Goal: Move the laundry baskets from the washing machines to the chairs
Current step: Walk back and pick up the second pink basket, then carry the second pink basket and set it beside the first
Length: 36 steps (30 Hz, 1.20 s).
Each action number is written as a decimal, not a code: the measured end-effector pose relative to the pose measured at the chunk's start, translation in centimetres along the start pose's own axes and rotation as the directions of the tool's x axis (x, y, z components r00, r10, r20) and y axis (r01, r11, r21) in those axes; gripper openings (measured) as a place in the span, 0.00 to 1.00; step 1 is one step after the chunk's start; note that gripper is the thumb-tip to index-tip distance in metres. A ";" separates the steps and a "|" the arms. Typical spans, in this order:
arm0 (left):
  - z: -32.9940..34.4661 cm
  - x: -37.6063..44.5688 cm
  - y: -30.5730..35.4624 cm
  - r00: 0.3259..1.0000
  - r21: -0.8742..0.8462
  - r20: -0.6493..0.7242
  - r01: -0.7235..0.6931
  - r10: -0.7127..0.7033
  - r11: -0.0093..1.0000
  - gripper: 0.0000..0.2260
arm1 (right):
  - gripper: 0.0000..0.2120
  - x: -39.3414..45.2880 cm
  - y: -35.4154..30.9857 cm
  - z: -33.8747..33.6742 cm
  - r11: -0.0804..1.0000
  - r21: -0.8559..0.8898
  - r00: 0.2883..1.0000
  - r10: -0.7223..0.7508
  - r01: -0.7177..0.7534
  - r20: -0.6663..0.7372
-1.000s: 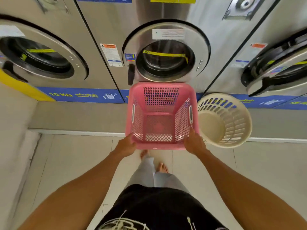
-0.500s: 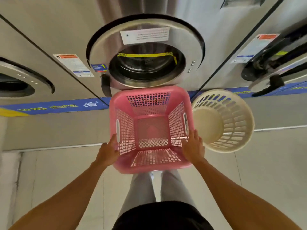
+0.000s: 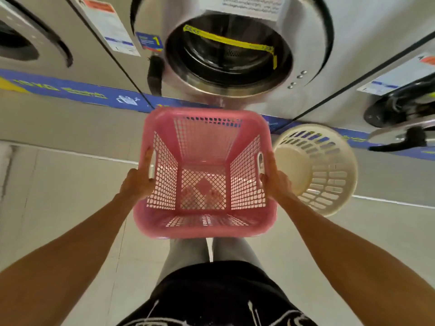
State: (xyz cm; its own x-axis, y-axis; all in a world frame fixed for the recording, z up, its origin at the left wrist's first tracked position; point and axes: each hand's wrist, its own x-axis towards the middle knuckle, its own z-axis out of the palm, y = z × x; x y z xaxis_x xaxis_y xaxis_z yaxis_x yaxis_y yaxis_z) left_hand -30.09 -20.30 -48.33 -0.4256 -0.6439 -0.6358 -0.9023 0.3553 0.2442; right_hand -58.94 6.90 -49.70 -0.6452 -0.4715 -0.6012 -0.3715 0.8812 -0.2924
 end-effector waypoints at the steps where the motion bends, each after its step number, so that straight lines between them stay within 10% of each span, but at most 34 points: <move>1: -0.1 -1.0 -0.3 0.999 -0.008 -0.036 0.032 -0.033 0.999 0.44 | 0.43 -0.4 -0.6 -0.4 0.999 0.023 1.000 -0.025 0.025 0.019; 17: 2.5 -20.7 -9.2 0.849 -0.455 -0.252 0.319 -0.464 0.831 0.39 | 0.44 -4.9 -15.9 -1.2 0.902 -0.076 0.881 -0.394 0.426 0.263; 26: 10.2 -35.7 -15.6 0.572 -0.666 -0.190 0.522 -0.798 0.533 0.35 | 0.35 -13.3 -25.5 7.2 0.620 -0.289 0.683 -0.647 0.730 0.338; 36: 22.8 -51.9 -21.9 0.311 -0.877 -0.107 0.419 -0.944 0.237 0.41 | 0.33 -31.3 -32.0 19.4 0.249 -0.335 0.391 -0.791 0.908 0.470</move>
State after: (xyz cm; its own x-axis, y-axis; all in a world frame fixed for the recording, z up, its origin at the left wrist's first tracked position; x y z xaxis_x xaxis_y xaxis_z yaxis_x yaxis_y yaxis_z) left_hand 13.32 20.77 -37.41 0.7126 -0.6081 -0.3500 -0.4521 -0.7794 0.4337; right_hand -13.97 -5.84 -35.94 0.3556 -0.8654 -0.3530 -0.9027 -0.2202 -0.3696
